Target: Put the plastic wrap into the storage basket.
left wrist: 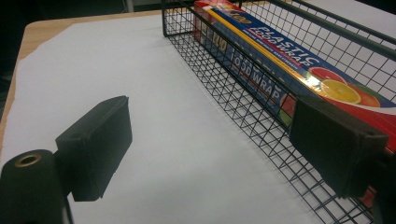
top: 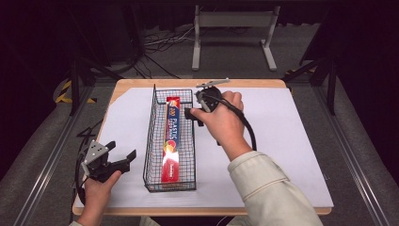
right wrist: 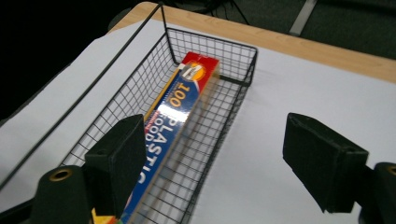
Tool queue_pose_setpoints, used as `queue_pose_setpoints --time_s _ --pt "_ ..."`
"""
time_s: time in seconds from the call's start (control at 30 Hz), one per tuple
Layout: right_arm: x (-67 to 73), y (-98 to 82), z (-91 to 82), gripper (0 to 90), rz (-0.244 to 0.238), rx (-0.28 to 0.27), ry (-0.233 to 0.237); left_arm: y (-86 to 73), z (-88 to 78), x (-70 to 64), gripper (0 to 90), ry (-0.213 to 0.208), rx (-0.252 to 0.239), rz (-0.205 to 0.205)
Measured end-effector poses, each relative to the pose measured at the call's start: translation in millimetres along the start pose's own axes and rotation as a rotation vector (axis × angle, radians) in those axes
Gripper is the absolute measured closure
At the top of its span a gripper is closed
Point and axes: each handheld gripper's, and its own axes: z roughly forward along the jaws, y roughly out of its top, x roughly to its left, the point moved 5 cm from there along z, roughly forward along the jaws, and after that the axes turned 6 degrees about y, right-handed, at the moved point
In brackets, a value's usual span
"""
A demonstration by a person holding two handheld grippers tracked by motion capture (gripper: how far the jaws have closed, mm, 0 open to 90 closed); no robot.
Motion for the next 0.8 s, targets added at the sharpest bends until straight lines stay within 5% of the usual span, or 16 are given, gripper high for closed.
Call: queue_pose_setpoints --time_s 0.47,0.8 --pt "-63.4 -23.3 -62.5 21.1 -0.124 -0.051 0.052 -0.2 -0.9 -0.5 13.9 0.006 0.003 0.003" --pt "-101.8 -39.0 -90.6 19.9 -0.222 -0.072 0.092 -1.3 -0.1 -0.9 13.9 0.013 0.011 0.012"
